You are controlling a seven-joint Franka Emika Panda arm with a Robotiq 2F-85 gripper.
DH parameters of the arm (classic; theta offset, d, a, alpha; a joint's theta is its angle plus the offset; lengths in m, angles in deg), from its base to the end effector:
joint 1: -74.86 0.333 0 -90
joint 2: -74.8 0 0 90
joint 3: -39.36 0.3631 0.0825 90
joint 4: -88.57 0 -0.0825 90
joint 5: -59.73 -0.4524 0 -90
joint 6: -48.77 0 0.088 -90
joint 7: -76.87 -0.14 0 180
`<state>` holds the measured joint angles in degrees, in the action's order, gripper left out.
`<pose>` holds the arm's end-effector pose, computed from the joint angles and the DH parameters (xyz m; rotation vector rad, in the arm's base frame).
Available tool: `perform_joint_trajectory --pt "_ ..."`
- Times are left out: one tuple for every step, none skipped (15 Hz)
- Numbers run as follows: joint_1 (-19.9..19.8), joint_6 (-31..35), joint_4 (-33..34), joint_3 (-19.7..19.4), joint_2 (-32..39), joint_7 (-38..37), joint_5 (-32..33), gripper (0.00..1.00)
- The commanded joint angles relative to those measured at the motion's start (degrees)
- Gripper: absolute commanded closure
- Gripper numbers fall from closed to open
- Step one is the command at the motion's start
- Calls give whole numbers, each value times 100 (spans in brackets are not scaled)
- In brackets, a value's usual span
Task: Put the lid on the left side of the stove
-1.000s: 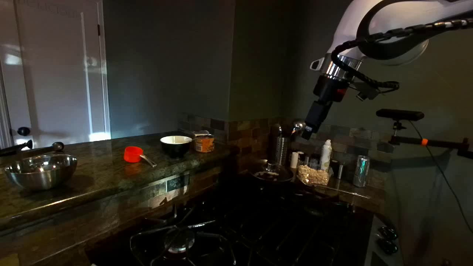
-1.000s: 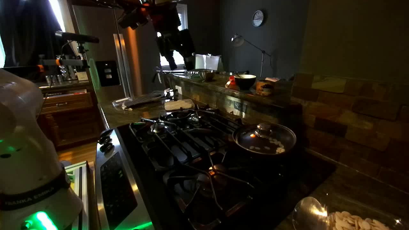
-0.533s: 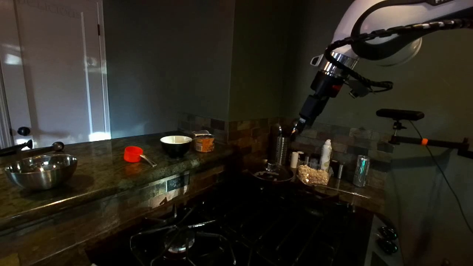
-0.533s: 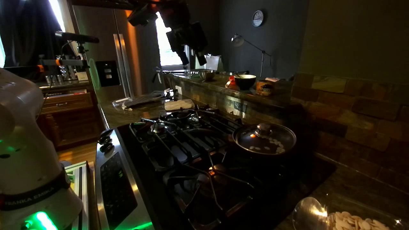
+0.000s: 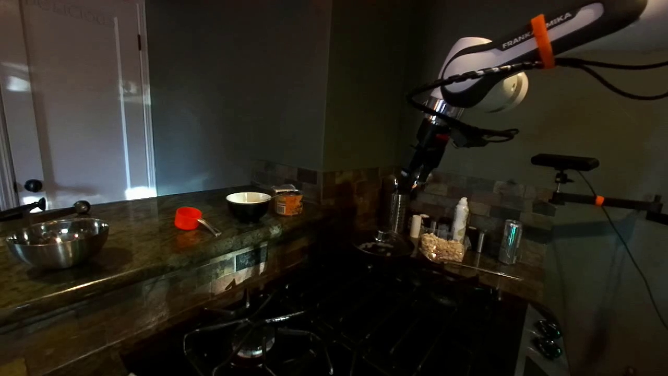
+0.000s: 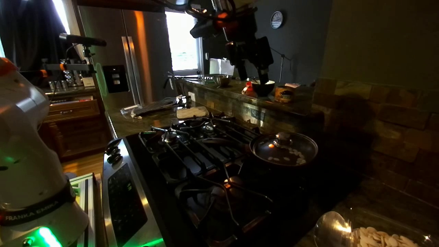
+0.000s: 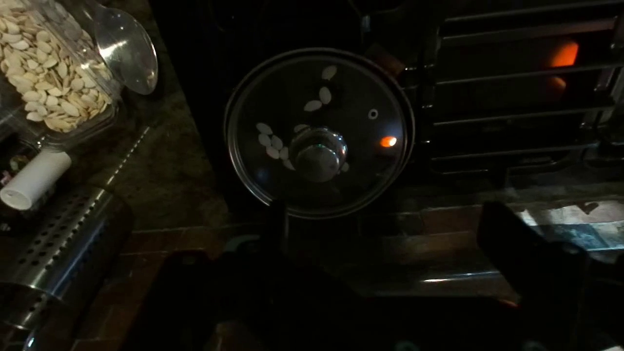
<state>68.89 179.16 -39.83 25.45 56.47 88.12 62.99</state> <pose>0.5140 -0.1970 0.5196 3.0253 -0.1858 0.5223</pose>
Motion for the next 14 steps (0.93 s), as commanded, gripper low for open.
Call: perform_joint_trajectory --pt "-110 -4 105 87 165 27 -52 0" --pt "-112 0 119 93 215 28 -50 0" --pt "-111 0 115 99 199 28 -50 0" --pt "-108 -1 113 105 163 28 -50 0" --pt "-129 -10 168 88 306 20 -22 0" --pt "-126 61 218 9 542 169 -74 0" --pt "-151 115 249 -34 716 265 -53 0" --pt "-239 156 337 -54 968 255 91 0" --pt "-211 174 394 -143 1161 575 -90 0" --pt "-273 167 502 -153 1402 616 -52 0" --pt "-293 217 601 -182 1622 782 -141 0" --pt "-329 231 725 -184 1845 909 -219 0" --pt "-363 285 861 -147 2056 950 -272 0" --pt "-374 387 951 -73 2208 923 -313 0"
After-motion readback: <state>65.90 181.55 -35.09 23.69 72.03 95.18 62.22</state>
